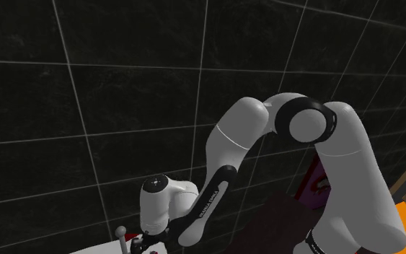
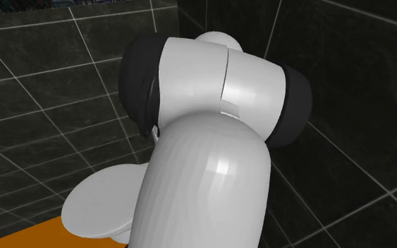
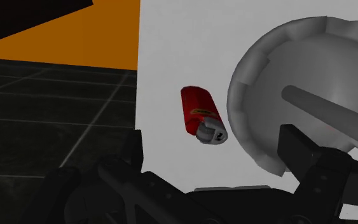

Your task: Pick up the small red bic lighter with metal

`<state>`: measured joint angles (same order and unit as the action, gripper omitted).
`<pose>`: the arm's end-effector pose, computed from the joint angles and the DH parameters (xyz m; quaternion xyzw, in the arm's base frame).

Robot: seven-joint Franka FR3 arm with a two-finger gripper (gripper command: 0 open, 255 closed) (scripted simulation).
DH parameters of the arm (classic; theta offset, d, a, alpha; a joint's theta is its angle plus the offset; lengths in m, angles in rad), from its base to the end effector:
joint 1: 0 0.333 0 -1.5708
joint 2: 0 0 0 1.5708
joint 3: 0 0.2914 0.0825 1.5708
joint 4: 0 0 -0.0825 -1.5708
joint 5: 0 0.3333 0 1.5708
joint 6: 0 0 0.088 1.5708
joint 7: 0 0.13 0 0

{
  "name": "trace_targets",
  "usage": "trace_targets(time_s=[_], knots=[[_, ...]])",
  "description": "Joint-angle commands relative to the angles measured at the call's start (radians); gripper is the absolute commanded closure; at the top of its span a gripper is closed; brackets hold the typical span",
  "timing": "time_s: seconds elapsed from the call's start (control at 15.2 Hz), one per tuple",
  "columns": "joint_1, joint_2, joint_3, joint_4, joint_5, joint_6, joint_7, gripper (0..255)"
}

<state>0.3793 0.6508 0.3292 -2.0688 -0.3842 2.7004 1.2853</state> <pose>0.4048 0.3660 0.1322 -0.9887 0.1477 0.0005 0.0253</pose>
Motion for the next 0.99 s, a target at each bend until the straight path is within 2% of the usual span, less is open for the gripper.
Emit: trace_targets(time_s=[0.0,0.26,0.33,0.92], knots=[[0.01,0.024,-0.012,0.011,-0.01,0.014,0.007,0],[0.023,0.056,-0.029,0.024,-0.022,0.035,0.015,0],[0.023,0.056,-0.028,0.024,-0.022,0.034,0.015,255],[0.023,0.056,-0.029,0.024,-0.022,0.034,0.015,255]])
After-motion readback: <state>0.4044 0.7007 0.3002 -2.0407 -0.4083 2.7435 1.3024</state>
